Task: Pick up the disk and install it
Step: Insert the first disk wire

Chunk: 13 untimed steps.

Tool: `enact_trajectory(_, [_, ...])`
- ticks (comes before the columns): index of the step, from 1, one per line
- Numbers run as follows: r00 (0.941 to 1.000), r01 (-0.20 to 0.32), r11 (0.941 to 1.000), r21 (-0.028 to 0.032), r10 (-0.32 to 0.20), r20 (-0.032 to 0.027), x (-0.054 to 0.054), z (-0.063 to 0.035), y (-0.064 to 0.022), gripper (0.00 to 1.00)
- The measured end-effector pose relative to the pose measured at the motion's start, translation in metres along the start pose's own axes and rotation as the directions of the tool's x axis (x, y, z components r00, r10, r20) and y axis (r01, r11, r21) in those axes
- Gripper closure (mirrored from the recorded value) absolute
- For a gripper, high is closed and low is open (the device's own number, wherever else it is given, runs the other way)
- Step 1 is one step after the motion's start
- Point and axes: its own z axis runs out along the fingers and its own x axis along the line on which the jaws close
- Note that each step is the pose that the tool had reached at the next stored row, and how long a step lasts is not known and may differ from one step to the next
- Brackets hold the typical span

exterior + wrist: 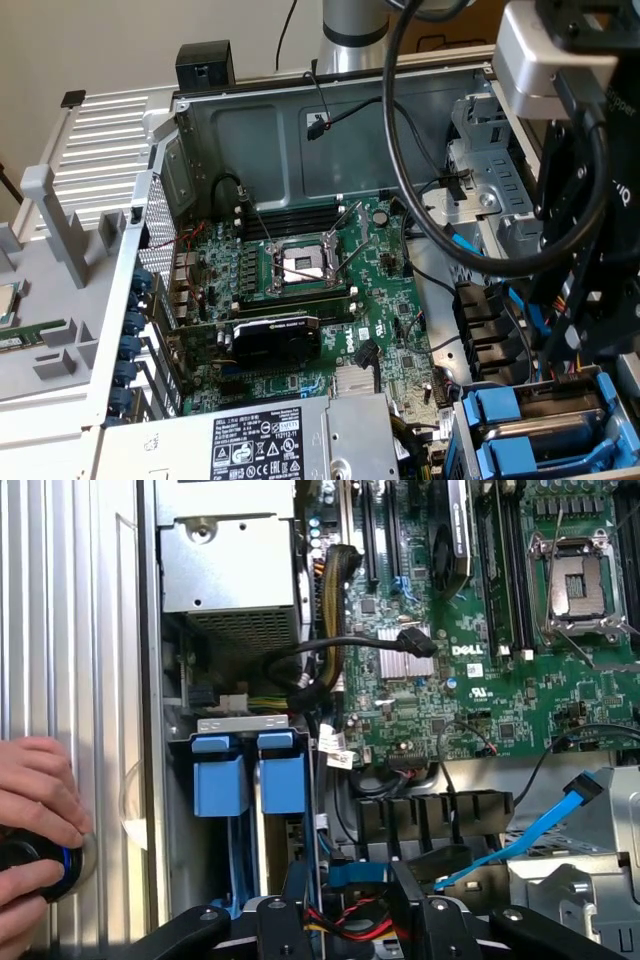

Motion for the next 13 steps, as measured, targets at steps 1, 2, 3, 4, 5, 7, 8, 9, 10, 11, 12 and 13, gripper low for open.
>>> enact_trajectory(1, [1.0, 0.0, 1.0, 0.0, 0.0, 0.0, 0.0002, 0.0, 0.0, 0.55])
enact_trajectory(2, [1.0, 0.0, 1.0, 0.0, 0.0, 0.0001, 0.0003, 0.0001, 0.0, 0.55])
enact_trajectory(3, [1.0, 0.0, 1.0, 0.0, 0.0, 0.0001, 0.0007, 0.0002, 0.0, 0.55])
enact_trajectory(4, [1.0, 0.0, 1.0, 0.0, 0.0, 0.0, 0.0008, 0.0002, 0.0001, 0.55])
enact_trajectory(5, [1.0, -0.001, 1.0, 0.0, 0.001, 0.0, 0.0008, 0.0003, 0.0002, 0.55])
enact_trajectory(7, [1.0, -0.001, 1.0, 0.0, 0.001, 0.0002, 0.001, 0.0005, 0.0002, 0.55])
enact_trajectory(8, [1.0, -0.001, 1.0, 0.0, 0.001, 0.0002, 0.0011, 0.0006, 0.0002, 0.55])
enact_trajectory(9, [1.0, -0.001, 1.0, 0.0, 0.001, 0.0001, 0.0012, 0.0006, 0.0002, 0.55])
enact_trajectory(10, [1.0, -0.001, 1.0, 0.0, 0.001, 0.0001, 0.0012, 0.0005, 0.0002, 0.55])
enact_trajectory(11, [1.0, -0.001, 1.0, 0.0, 0.001, 0.0, 0.0012, 0.0005, 0.0002, 0.55])
enact_trajectory(12, [1.0, -0.001, 1.0, 0.0, 0.001, 0.0001, 0.0012, 0.0006, 0.0002, 0.55])
enact_trajectory(13, [1.0, -0.001, 1.0, 0.0, 0.001, 0.0001, 0.0012, 0.0006, 0.0002, 0.57])
